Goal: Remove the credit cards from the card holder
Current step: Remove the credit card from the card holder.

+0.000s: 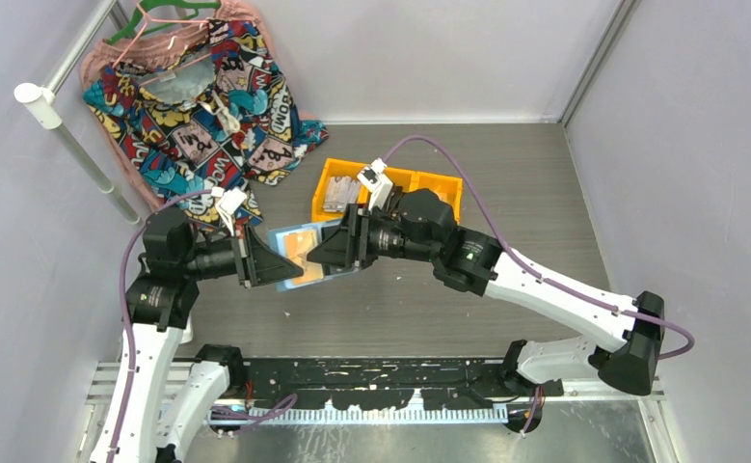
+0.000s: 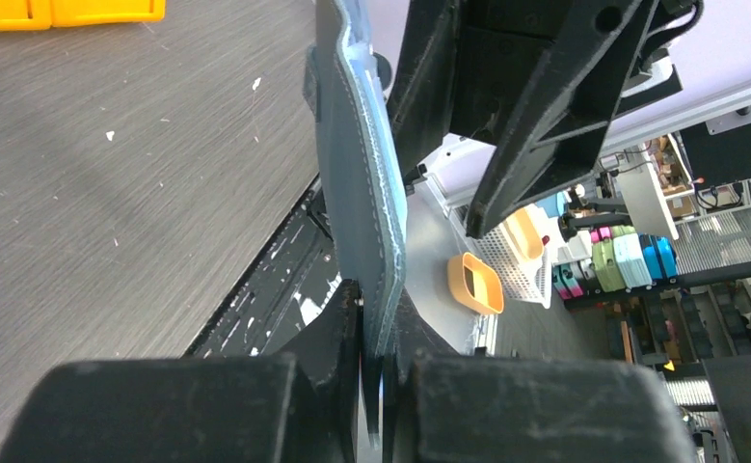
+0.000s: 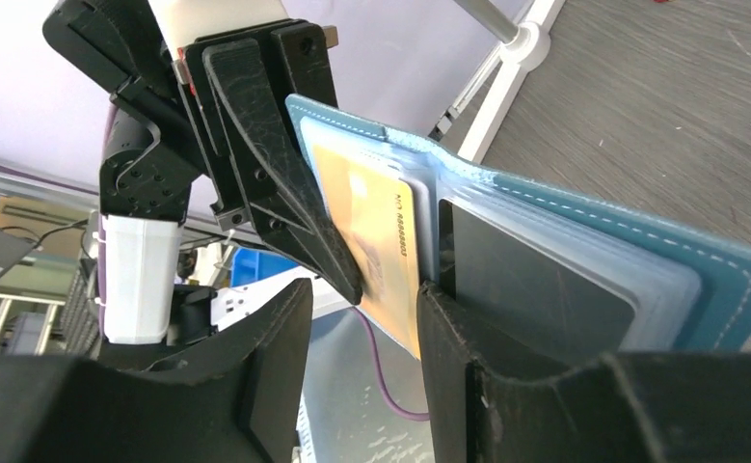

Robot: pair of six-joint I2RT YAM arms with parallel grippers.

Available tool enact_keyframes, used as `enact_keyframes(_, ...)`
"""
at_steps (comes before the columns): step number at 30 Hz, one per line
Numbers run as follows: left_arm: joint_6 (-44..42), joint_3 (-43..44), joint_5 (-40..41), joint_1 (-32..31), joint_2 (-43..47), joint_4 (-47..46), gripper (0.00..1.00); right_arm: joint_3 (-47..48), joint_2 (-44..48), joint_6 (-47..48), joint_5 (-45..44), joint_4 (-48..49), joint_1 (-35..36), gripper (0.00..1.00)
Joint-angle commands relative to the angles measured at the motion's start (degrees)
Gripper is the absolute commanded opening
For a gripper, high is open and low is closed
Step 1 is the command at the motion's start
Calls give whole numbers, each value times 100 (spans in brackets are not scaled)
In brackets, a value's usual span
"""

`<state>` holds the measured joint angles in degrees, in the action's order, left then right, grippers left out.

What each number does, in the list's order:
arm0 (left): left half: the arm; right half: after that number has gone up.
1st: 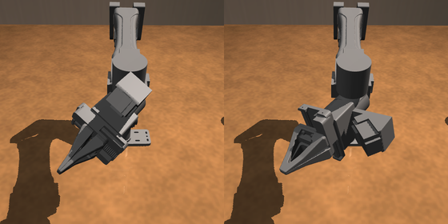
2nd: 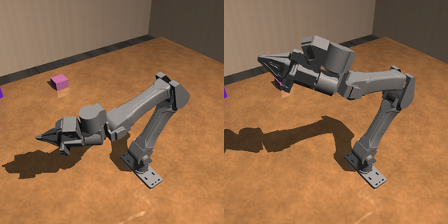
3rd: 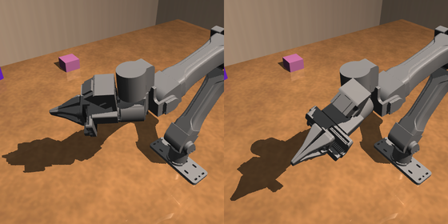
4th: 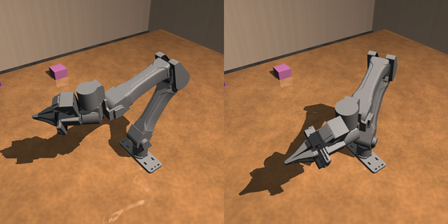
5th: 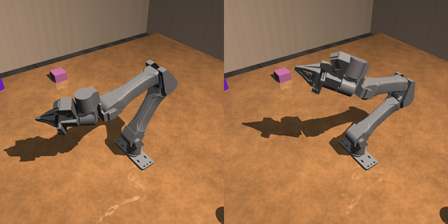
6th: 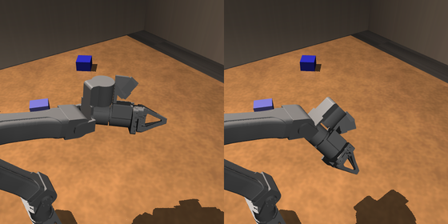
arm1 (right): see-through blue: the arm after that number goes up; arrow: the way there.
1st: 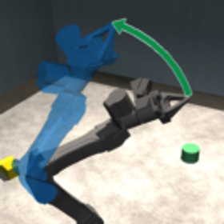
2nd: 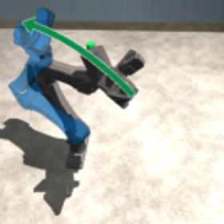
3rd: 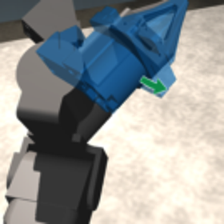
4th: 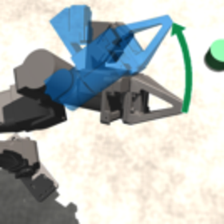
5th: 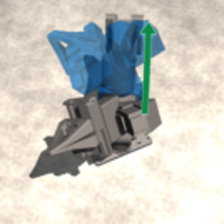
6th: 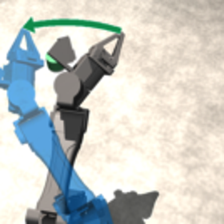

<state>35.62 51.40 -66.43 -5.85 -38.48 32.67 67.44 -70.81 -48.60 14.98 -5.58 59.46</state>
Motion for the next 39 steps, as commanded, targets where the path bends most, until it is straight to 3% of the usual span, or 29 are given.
enact_keyframes(1, 173, 167, -512, 16, 17, -544, 1, -18, -221, -399, 733, 960, -10, 48)
enact_keyframes(7, 398, 106, -722, 14, 17, -768, 3, -255, -188, -678, 897, 1475, -20, 43)
enact_keyframes(14, 1145, -74, -1049, 14, 41, -1573, 11, -653, -80, -1194, 1099, 2419, -98, 30)
enact_keyframes(20, 1632, -218, -1245, 12, 132, -2207, 10, -1029, 8, -1562, 1158, 3001, -130, 33)
enact_keyframes(26, 1642, -183, -1294, 18, 182, -2324, 3, -1152, 317, -1325, 939, 2473, -155, 42)
enact_keyframes(36, 1485, -150, -1286, 13, 220, -2277, 0, -830, 428, -646, 666, 959, -154, 42)
enact_keyframes(39, 991, -34, -1246, 10, 231, -1790, 0, -632, 498, -317, 442, 324, -154, 41)
